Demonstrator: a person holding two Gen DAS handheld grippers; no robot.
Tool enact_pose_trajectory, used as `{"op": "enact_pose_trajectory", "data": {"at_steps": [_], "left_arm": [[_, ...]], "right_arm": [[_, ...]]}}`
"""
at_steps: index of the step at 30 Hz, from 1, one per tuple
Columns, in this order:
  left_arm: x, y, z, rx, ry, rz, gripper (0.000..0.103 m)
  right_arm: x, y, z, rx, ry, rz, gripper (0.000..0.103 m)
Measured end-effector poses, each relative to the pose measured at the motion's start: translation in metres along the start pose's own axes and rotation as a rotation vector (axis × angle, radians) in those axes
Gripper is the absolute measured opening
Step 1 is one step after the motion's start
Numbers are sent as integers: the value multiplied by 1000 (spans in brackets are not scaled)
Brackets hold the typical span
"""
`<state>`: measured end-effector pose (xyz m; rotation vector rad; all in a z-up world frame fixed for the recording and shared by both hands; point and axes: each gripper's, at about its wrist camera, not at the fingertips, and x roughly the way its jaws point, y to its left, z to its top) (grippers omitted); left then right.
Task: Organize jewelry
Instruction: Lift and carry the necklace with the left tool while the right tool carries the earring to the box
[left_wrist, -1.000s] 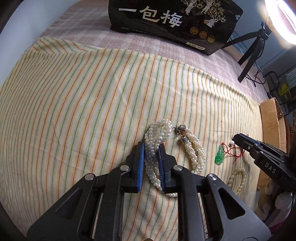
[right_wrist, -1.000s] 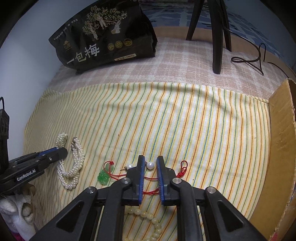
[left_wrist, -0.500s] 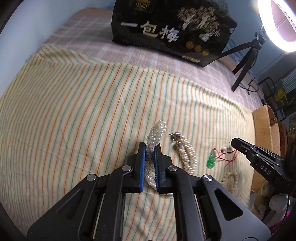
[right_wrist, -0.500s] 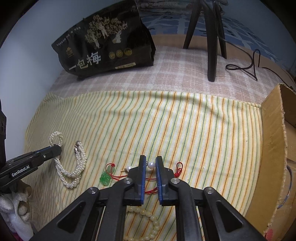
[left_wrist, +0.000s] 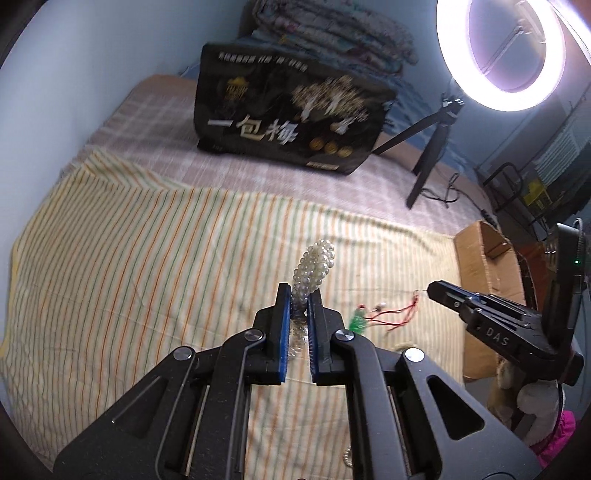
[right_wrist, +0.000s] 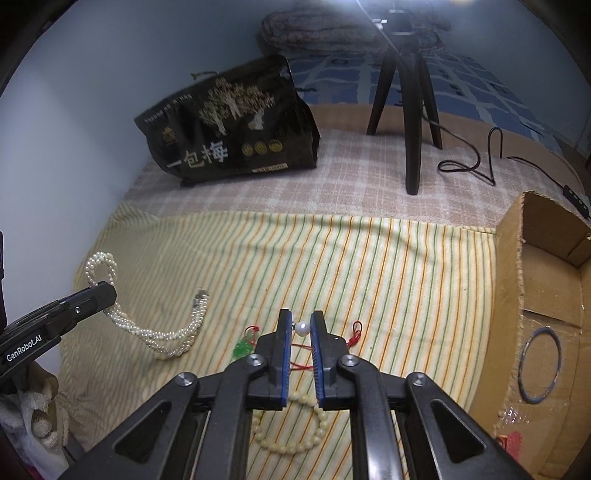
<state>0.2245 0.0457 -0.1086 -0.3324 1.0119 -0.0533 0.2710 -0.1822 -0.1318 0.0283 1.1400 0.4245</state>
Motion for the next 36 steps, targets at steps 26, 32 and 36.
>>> {"op": "enact_pose_trajectory", "data": {"at_steps": [26,32,36], "left_arm": [[-80,-117,-3,140,-122,-201,6],[-82,-168,3,200,-131,-243,6],[-77,-202,5,242,-131,-268,6]], "right_arm": [[-126,-97,-50,118,-135,-75,8],[-144,-124,-66,143,-141,-94,8],[-153,-139,-74,153,-144,-109,8]]}}
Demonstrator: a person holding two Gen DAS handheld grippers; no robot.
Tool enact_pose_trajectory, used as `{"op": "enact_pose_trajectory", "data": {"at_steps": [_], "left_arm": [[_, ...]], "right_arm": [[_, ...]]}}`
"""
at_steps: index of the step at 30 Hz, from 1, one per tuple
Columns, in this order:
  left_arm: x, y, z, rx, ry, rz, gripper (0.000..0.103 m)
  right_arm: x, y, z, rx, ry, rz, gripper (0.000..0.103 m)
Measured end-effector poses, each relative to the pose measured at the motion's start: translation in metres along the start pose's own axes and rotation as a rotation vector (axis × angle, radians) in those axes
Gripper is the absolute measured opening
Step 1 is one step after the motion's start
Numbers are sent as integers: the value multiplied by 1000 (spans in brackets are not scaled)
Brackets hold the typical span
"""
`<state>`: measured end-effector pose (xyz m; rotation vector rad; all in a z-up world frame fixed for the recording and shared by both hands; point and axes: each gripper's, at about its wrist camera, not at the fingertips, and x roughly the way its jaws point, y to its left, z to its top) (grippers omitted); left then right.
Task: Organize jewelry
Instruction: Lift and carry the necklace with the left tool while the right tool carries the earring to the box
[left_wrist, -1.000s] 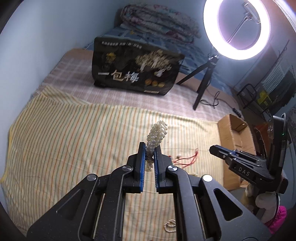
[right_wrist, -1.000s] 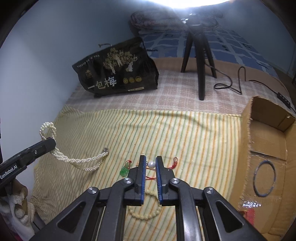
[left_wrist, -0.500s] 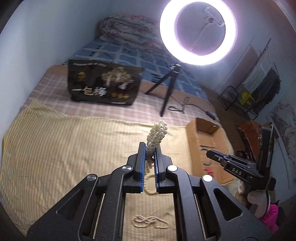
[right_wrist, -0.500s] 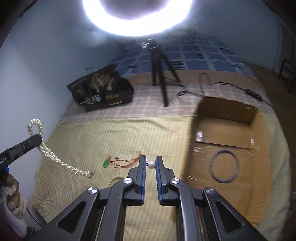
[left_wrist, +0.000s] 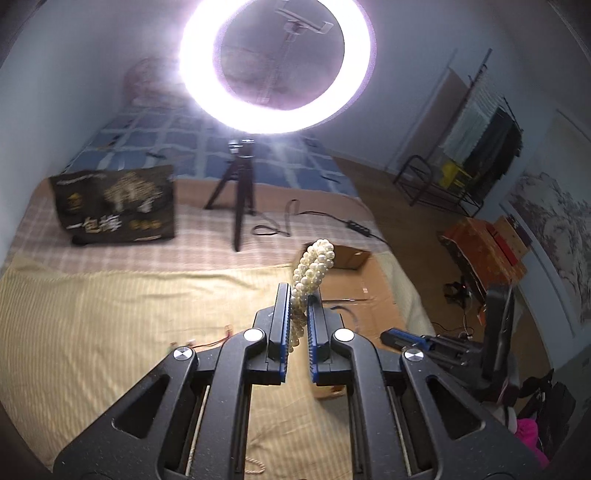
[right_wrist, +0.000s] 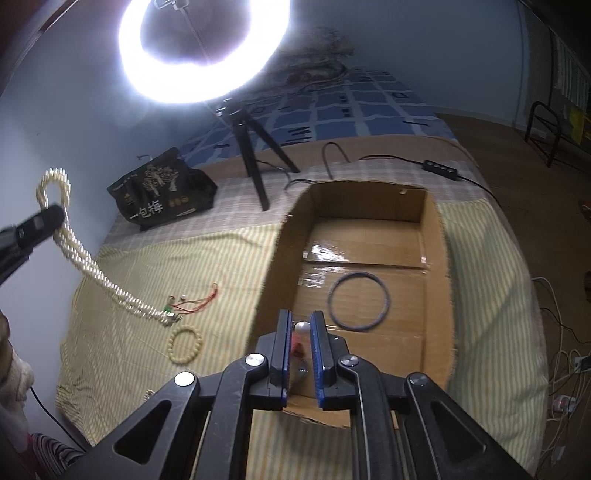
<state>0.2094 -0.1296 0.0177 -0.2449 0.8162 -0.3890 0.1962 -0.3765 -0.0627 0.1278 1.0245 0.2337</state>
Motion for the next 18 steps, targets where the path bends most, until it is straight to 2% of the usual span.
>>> {"op": "enact_pose_trajectory", "data": {"at_steps": [9,18], "left_arm": [[47,-52,10,45,30,-50,6],[108,-79,18,59,76,-34,6]], "right_arm": [[-8,-37,-14,30,10,0,8],[1,-51,-23,26,39,11,8]]}}
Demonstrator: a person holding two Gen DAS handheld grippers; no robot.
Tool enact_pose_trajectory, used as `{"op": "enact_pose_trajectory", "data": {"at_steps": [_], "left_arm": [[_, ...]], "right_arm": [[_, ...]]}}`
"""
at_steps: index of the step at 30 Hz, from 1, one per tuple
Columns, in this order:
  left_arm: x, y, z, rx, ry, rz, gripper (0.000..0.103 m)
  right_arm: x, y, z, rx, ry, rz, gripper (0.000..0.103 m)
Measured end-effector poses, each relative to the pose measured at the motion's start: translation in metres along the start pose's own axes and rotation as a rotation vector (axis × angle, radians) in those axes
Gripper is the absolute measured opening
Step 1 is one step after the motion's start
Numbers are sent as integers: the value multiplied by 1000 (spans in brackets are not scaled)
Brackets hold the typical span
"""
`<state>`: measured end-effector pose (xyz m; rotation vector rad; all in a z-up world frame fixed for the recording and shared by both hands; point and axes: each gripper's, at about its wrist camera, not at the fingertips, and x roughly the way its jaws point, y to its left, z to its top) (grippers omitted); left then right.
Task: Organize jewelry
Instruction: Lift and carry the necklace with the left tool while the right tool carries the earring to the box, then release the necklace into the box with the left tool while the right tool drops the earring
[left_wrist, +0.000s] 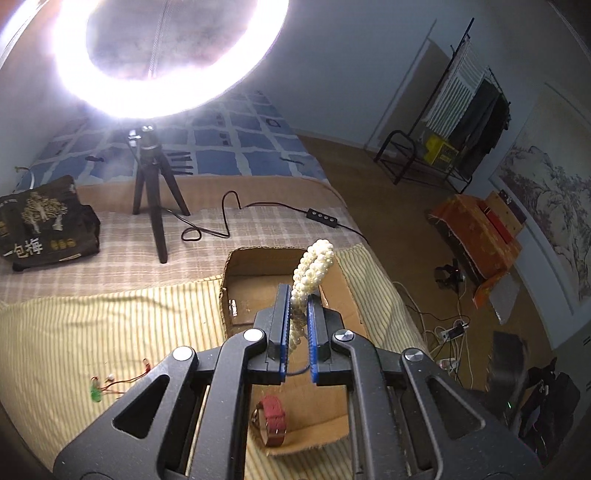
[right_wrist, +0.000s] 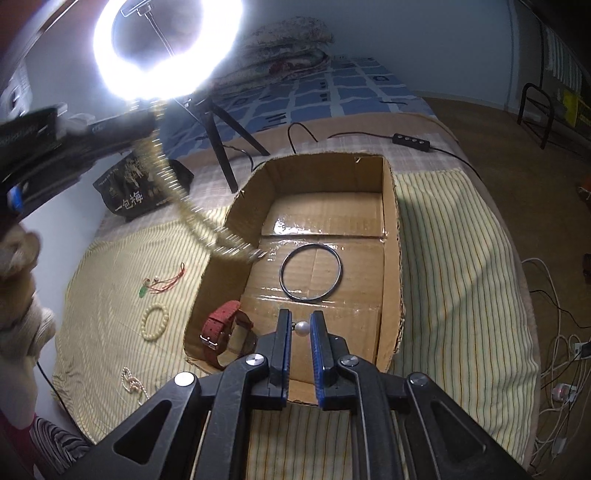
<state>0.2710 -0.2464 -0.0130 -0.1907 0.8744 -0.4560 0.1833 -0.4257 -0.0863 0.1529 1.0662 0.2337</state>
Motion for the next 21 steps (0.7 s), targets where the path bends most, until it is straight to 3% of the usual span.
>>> {"op": "enact_pose_trajectory", "data": {"at_steps": [9,11,12,13,18,21], "left_arm": [[36,2,2,13,53,32,6],[38,2,1,14,64,35,6],[38,3,1,11,71,37,6],[38,3,1,10,75,38,6],[29,10,-1,11,73,51,6],[21,16,-2,8,63,58,6]], "right_arm": [[8,3,-1,-19,9,13,9],[8,3,-1,-22,4,3,23],[8,4,-1,-23,-2,0,39],[6,4,-1,-23,-11,-1,45],[0,5,1,-20,-37,2,62],[-4,7,2,-19,-50,-8,63]]}}
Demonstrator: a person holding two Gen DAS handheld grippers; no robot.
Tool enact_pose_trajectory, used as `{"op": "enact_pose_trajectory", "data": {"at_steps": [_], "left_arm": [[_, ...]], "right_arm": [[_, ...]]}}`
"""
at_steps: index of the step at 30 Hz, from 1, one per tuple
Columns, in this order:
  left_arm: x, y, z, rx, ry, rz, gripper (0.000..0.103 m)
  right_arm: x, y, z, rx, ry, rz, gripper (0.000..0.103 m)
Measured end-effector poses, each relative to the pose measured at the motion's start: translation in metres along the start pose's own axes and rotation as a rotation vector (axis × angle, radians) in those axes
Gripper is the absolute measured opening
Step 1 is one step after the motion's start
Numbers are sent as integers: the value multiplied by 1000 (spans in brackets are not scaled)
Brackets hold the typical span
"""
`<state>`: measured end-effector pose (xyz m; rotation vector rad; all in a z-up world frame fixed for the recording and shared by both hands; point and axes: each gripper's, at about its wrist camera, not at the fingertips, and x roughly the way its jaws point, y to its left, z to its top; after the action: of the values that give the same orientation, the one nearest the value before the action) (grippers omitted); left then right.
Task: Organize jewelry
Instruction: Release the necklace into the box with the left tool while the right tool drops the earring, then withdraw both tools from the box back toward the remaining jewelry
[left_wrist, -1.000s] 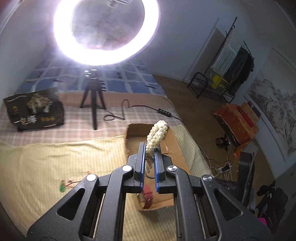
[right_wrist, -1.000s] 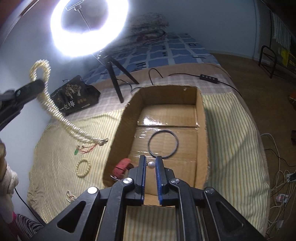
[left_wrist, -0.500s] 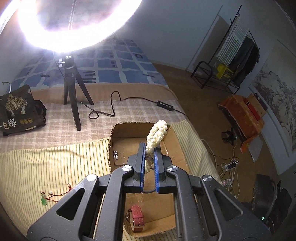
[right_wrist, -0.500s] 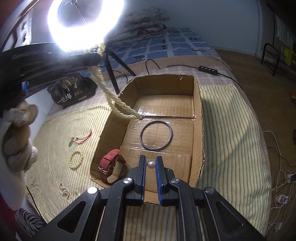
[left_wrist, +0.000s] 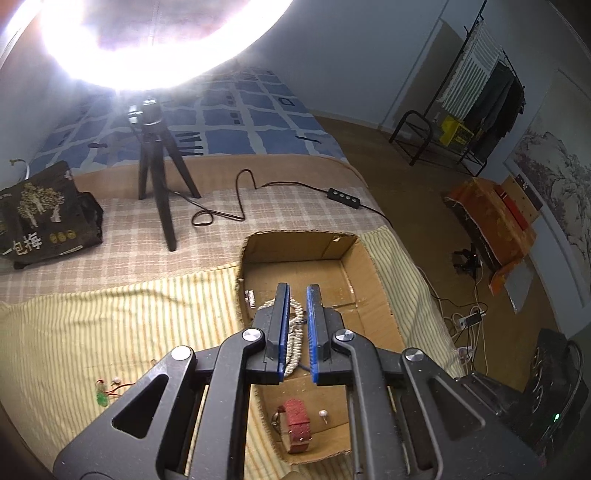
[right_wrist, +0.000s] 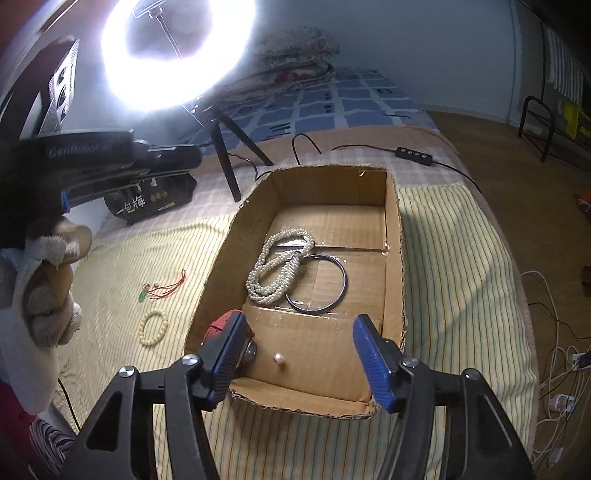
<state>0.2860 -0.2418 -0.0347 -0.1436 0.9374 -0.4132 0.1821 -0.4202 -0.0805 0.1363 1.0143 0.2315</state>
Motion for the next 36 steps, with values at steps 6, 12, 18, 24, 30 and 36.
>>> {"op": "enact_pose_trajectory", "data": {"at_steps": [6,12,18,24,30,36], "left_arm": [[-24,15,-5,4,-32,23,6],[-59,36,-11,9,-75,55,6],[-97,66,-19,-9,-115,92,6],[-125,96,-39,14,-137,174,6],[-136,131,-68,-18,-121,192,48],[-133,161,-101,-44,-36,189,48]], "right_arm": [[-9,12,0,-20,-19,-7,63],[-23,31,-1,-47,-52,-4,63],[-34,55,-3,-89,-82,14,68],[-38,85,-5,-154,-115,49,86],[-26,118,-3,-215,-84,78,88],[-4,142,-1,-217,-17,117,88]]}}
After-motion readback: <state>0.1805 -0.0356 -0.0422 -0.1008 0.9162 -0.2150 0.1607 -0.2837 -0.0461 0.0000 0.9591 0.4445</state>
